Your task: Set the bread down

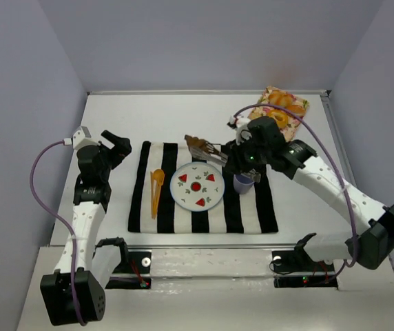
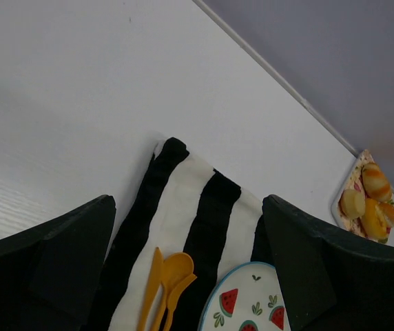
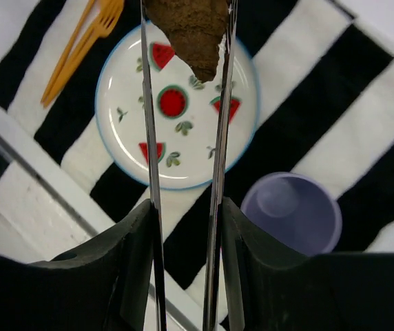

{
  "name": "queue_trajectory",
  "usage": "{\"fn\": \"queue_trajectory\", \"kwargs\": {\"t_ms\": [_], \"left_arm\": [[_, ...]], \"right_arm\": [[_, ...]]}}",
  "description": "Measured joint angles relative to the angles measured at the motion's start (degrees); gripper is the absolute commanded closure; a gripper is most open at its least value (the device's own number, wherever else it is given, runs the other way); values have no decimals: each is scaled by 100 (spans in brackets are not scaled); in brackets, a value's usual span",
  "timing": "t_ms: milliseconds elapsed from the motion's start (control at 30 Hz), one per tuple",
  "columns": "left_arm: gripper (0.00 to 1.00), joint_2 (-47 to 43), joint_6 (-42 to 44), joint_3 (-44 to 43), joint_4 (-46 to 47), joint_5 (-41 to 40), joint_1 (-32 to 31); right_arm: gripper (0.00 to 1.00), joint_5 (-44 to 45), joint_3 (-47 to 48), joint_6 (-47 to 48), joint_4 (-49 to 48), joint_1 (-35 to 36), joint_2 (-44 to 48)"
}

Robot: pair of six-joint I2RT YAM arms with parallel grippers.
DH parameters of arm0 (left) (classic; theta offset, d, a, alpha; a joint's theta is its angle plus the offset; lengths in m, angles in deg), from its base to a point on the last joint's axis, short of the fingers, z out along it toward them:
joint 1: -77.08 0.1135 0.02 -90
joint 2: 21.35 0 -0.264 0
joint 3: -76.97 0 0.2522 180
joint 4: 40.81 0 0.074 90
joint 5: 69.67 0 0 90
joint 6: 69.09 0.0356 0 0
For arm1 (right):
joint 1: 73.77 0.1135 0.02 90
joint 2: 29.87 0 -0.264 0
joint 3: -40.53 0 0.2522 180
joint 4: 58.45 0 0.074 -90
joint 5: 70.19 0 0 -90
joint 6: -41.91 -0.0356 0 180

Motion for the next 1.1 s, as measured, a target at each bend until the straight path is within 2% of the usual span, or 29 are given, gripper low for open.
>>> {"fn": "queue_trajectory", "kwargs": {"t_ms": [200,500,667,867,1100], "left_arm": [[1,-48,-2,0,0,4,0],[1,-155,-2,0,-2,20,0],[1,-249,-2,0,-2,20,0],[1,-249,-2,0,-4,20,0],[1,-254,-2,0,-4,17,0]], "right_arm": [[55,-131,-96,149,219,973,-754],[34,-39,-262,114,439,1178,-841],[33,33,-260,76,466,1202,-841],[45,219,-162,-31,483,1209,-828],[47,1071,516,-481,407,1123,-739]]}}
